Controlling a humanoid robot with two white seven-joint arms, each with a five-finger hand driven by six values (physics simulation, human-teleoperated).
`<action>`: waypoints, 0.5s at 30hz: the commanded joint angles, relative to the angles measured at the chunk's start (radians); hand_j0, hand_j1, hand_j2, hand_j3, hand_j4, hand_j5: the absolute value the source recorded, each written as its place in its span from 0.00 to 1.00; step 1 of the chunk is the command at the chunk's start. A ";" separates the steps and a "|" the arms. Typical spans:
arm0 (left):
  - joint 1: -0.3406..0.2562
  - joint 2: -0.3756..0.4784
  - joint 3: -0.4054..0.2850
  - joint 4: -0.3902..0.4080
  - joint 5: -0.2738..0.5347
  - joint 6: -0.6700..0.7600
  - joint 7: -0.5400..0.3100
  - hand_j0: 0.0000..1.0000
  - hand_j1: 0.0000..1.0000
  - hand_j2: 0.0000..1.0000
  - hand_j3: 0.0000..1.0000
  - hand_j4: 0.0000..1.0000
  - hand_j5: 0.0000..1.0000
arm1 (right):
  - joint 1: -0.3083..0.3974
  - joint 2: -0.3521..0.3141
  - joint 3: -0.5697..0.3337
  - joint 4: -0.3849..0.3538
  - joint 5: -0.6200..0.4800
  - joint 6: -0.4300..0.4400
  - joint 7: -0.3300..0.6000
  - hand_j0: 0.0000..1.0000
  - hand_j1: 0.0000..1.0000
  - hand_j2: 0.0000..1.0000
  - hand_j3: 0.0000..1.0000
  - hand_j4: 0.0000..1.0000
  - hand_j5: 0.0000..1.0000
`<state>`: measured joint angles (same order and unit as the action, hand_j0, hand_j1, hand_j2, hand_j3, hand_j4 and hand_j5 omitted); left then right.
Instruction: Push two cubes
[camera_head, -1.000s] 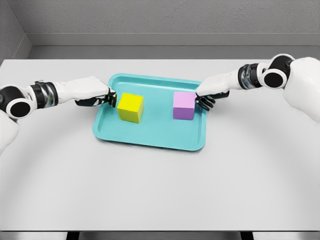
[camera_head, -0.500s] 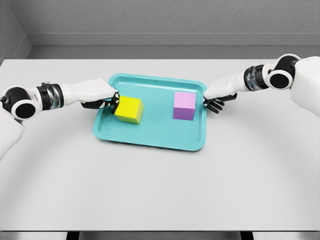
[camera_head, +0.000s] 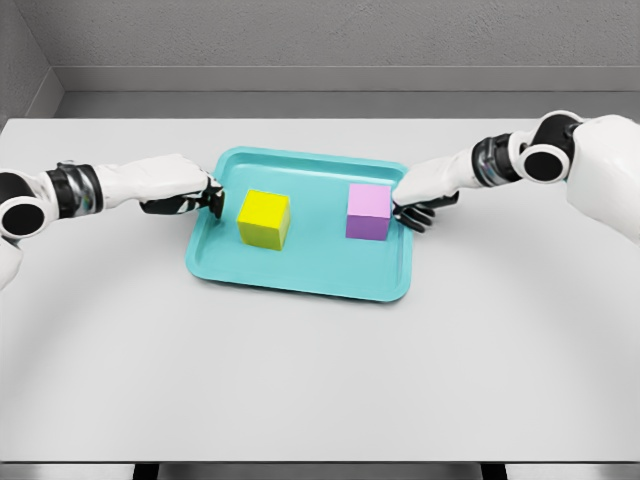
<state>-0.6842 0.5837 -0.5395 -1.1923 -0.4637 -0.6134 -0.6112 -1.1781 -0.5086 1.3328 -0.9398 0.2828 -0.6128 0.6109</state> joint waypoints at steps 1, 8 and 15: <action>0.000 0.005 0.001 0.003 0.003 0.003 0.000 0.42 0.42 0.42 0.42 0.42 0.42 | 0.000 0.007 0.003 -0.002 -0.004 0.002 0.000 0.10 0.10 0.10 0.10 0.10 0.10; -0.005 -0.001 0.001 0.008 0.000 0.003 0.000 0.40 0.40 0.40 0.40 0.40 0.40 | 0.000 0.019 0.012 0.003 -0.005 0.002 0.000 0.10 0.10 0.10 0.10 0.10 0.10; -0.005 -0.024 -0.002 0.056 -0.003 0.003 0.034 0.40 0.40 0.40 0.40 0.40 0.40 | -0.002 0.021 0.012 0.001 -0.005 0.002 0.000 0.10 0.10 0.10 0.10 0.10 0.10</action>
<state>-0.6888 0.5658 -0.5399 -1.1482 -0.4714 -0.6130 -0.5951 -1.1797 -0.4959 1.3240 -0.9360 0.2808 -0.6105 0.6399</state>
